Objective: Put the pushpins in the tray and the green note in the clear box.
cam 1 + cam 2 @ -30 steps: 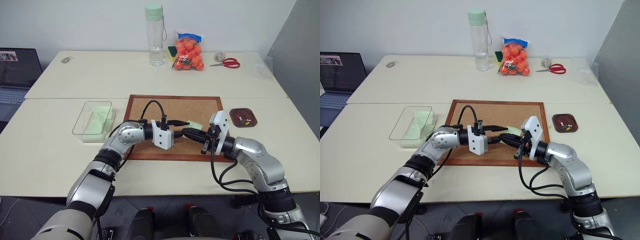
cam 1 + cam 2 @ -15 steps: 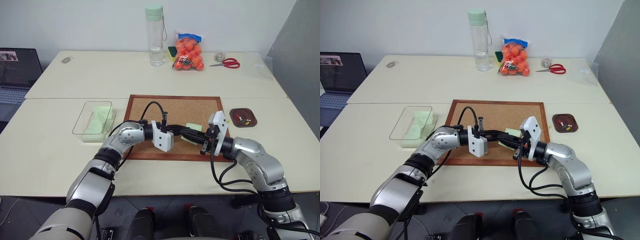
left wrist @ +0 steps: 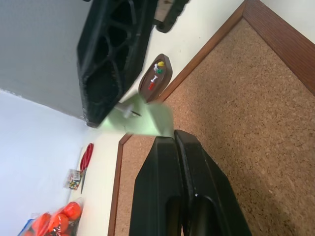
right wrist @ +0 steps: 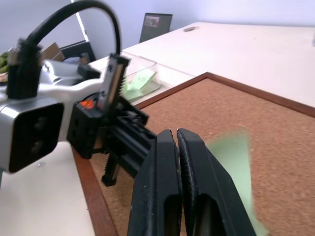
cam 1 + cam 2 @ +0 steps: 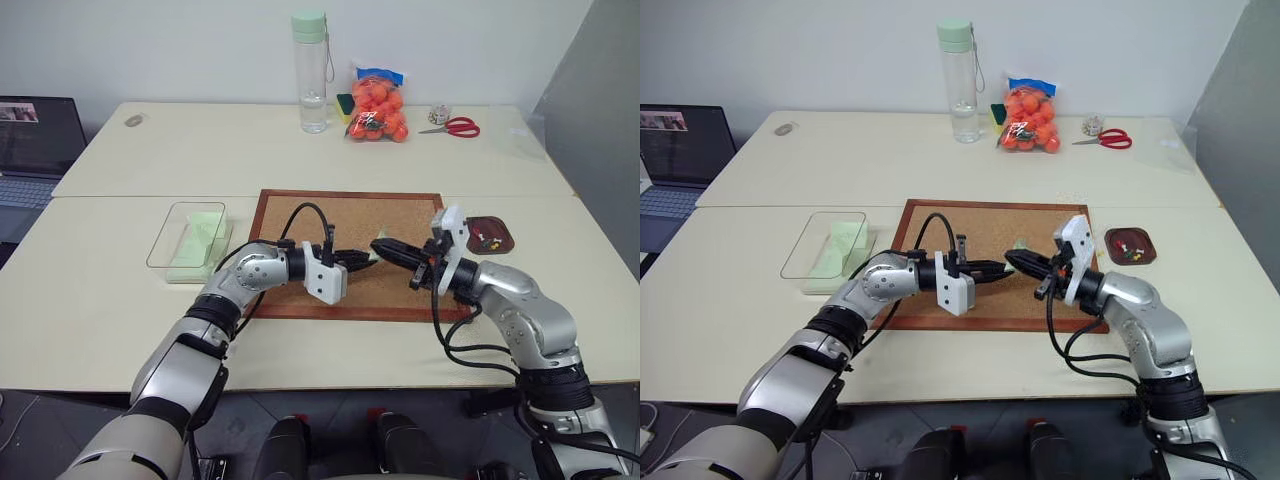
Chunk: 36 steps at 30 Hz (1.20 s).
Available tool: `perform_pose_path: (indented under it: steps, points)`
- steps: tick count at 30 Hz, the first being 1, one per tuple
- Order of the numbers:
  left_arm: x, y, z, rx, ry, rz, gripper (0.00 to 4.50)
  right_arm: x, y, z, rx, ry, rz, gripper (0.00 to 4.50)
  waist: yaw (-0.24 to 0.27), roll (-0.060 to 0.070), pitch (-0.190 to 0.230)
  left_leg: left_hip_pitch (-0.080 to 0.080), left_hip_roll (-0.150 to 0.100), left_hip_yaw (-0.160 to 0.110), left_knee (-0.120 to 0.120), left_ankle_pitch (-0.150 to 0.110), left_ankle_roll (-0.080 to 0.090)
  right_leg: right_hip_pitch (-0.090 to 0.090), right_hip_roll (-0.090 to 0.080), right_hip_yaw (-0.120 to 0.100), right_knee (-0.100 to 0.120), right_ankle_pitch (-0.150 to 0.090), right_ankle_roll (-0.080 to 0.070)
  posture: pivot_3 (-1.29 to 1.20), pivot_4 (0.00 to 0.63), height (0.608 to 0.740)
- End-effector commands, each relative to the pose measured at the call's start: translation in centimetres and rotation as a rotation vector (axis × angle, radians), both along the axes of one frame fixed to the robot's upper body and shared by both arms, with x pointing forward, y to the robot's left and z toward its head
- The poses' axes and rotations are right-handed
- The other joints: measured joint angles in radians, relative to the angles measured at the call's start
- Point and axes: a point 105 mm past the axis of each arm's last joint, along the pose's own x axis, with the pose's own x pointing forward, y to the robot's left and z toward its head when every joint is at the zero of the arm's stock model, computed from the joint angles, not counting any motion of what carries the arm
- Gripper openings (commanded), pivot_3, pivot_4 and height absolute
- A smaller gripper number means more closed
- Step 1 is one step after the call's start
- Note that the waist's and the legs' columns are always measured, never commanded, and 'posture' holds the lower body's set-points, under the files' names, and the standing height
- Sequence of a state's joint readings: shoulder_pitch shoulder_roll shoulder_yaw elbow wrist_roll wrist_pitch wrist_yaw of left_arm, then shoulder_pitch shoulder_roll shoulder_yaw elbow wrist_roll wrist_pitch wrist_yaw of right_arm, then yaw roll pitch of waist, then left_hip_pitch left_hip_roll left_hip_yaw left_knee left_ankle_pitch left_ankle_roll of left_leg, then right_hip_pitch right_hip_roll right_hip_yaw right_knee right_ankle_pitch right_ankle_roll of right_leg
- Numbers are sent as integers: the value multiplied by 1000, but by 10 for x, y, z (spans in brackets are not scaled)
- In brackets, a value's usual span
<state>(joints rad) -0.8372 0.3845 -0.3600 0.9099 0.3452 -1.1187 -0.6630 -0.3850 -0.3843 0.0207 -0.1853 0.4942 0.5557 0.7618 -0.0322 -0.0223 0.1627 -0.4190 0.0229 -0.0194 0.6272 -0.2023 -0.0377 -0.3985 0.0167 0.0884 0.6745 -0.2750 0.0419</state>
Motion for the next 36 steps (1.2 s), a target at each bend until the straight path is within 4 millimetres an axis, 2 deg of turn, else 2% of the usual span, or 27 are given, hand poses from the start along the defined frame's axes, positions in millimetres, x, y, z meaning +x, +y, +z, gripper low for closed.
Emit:
perform_pose_path:
  steps: [1, 12, 22, 26, 30, 36]
  points:
    - [-1, 0, 7, -9, -58, -8, 9, 3, -5, 15, 30, -38, -13, 0, -1, 0, 0, 0, 0, 0, 0, 0, 0, 0, 0, 0, 1, 0, 0, 0, 150, 740]
    - [10, 4, 6, 8, -68, 63, 9, -2, -2, 13, 18, -21, 19, 0, 0, 0, 0, 0, 0, 2, 1, 0, 0, -3, 0, 1, 5, 0, 0, 0, 150, 740]
    - [18, 3, 14, 61, -196, 96, 9, -5, 2, 0, -27, 17, 43, 0, 0, 0, 0, -2, 0, 2, 1, 0, 0, -6, 0, 1, 6, 0, 0, 0, 150, 740]
    - [18, 5, 13, 75, -230, 100, 9, 0, 1, 8, -6, -7, 26, 0, -1, 0, 0, -2, 0, 2, 2, 0, 0, -6, 0, 2, 6, 0, 0, 0, 150, 740]
    - [21, 9, 14, 28, -188, 137, 9, 8, -6, 16, 17, -33, -21, 0, 0, 0, 0, -2, 0, 2, 2, 0, 0, -6, 0, 1, 6, 0, 0, 0, 150, 740]
    - [19, 15, 10, -54, -56, 189, 9, 28, -31, 36, 106, -94, -216, 0, -1, 0, 0, -3, 1, 2, 1, 0, 0, -6, 0, 2, 6, 0, 0, 0, 150, 740]
